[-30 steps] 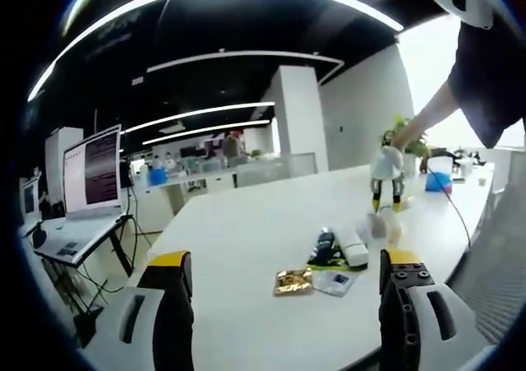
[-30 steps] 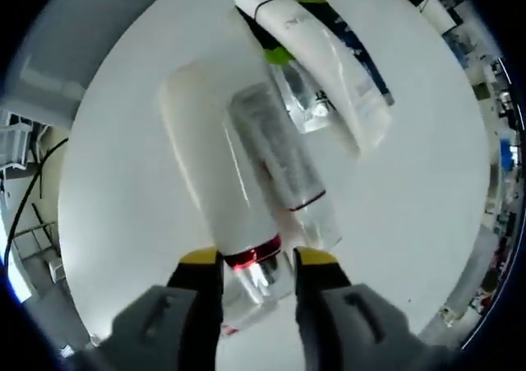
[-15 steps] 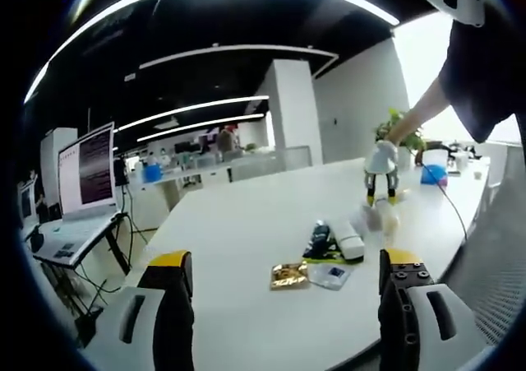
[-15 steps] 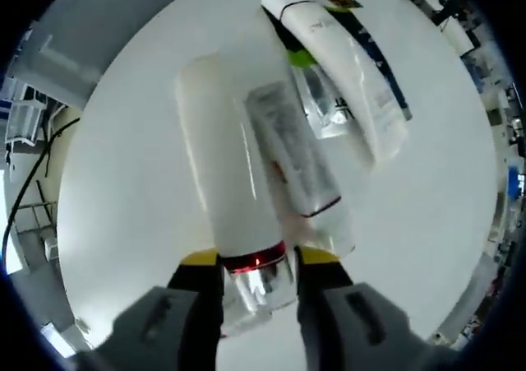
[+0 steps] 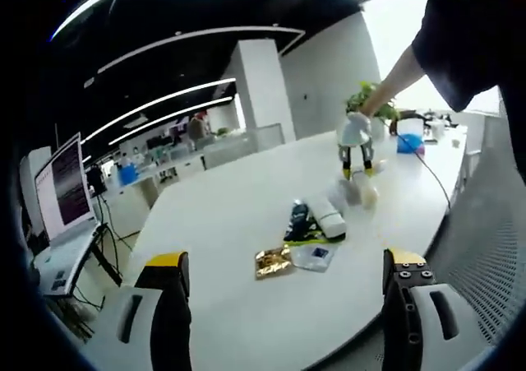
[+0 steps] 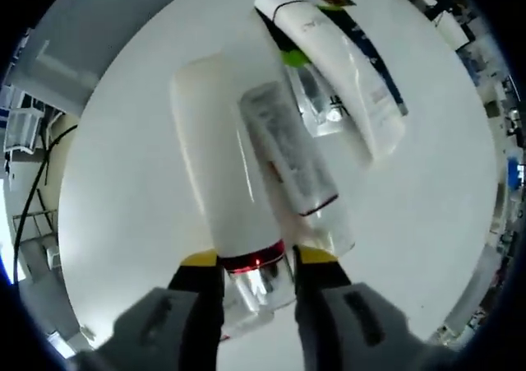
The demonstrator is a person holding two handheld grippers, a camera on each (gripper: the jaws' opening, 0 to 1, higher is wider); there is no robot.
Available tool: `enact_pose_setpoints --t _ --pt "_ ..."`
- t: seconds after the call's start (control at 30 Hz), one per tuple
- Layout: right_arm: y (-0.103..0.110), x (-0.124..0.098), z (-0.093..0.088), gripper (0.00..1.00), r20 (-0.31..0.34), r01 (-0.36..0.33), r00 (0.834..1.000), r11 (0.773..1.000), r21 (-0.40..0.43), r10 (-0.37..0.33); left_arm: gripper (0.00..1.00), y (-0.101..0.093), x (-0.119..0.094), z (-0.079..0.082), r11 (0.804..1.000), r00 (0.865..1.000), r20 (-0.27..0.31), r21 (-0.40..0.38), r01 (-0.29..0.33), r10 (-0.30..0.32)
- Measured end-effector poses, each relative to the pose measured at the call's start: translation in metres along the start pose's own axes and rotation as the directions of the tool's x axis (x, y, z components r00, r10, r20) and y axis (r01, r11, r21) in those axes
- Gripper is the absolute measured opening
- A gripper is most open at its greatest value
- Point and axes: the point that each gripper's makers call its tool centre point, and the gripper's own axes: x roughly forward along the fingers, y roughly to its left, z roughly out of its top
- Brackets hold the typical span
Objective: Arrange the skincare products in the storage area until every visible bottle or jar stands upright without overlapping.
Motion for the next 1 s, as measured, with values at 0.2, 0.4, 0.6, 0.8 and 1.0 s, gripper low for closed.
enact_pose_setpoints --t 0.2,0.4,0.6,0.8,1.0 --pt "0.000 0.000 0.001 0.31 -0.043 -0.010 0.999 1.000 -0.017 0.010 0.93 -0.005 0.012 -0.002 0.994 0.996 -0.085 0.099 0.039 -0.031" --pt "0.012 -0.001 0.005 0.27 -0.018 -0.055 0.998 0.991 0.118 0.058 0.84 -0.009 0.019 -0.011 0.984 0.982 -0.181 0.152 0.089 -0.061" --pt "0.020 -0.010 0.013 0.26 -0.015 -0.059 0.998 0.968 0.245 0.065 0.84 -0.016 0.026 -0.001 0.983 0.984 -0.154 0.140 0.115 -0.093" --pt "0.025 -0.027 0.021 0.26 -0.028 -0.031 0.999 0.955 0.294 0.041 0.83 -0.026 0.036 -0.001 0.972 0.980 -0.161 0.182 0.146 -0.117" --pt "0.031 -0.041 0.028 0.26 -0.056 -0.007 0.998 0.948 0.318 0.026 0.79 -0.037 0.047 0.010 0.967 0.979 -0.126 0.181 0.180 -0.159"
